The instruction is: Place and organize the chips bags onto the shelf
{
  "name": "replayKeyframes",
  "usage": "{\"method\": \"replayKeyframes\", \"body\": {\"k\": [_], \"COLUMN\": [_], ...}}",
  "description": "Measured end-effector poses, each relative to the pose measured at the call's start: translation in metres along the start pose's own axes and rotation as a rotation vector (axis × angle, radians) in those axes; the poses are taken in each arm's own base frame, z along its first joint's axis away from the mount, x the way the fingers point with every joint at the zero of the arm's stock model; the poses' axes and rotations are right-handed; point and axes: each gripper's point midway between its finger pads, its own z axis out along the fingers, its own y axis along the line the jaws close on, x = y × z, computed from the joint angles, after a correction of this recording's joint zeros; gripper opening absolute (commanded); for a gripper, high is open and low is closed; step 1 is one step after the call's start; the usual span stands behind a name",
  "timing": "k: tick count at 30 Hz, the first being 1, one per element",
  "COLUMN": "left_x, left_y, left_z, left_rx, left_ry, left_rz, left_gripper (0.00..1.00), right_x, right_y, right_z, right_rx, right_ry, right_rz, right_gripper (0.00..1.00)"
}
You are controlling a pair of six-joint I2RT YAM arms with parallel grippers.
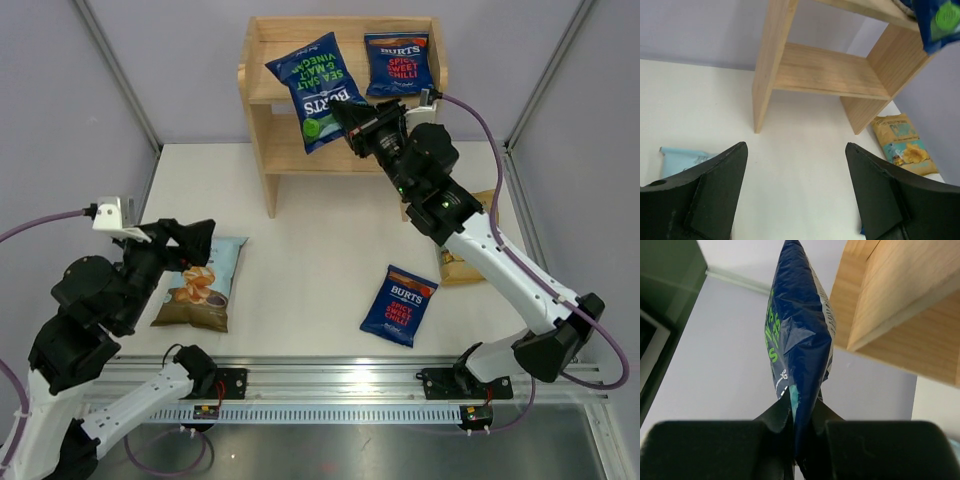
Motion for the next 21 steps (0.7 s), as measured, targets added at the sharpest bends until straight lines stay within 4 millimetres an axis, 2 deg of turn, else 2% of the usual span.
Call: {"method": "replayKeyframes", "body": {"k": [5, 11, 15, 21], "left_x": [0.018, 0.068, 0.095, 0.110], "left_y": [0.022, 0.039, 0.046, 0.052], "left_z": [-0.015, -0.003, 0.003, 0.002], "left_rx": [-0.038, -0.089, -0.109, -0.114], "left_ry": [0.001, 0.098, 0.157, 0.176], "left_rz": [0.039, 0.110, 0.144, 0.160], "left_gripper": [0.84, 0.83, 0.83, 0.83], "right_x": [-0.015, -0.027, -0.040, -0.068], "right_y": [-0.017, -0.032, -0.041, -0.053], "right_z": [0.037, 0.077, 0.097, 0.121], "right_rx": [0.090, 0.174, 0.221, 0.265], "right_ry": [-0.127, -0.238, -0.309, -0.392], "right_rz": [0.028, 0.071, 0.098, 0.118], "right_gripper": [0.07, 0.08, 0.09, 0.13]}}
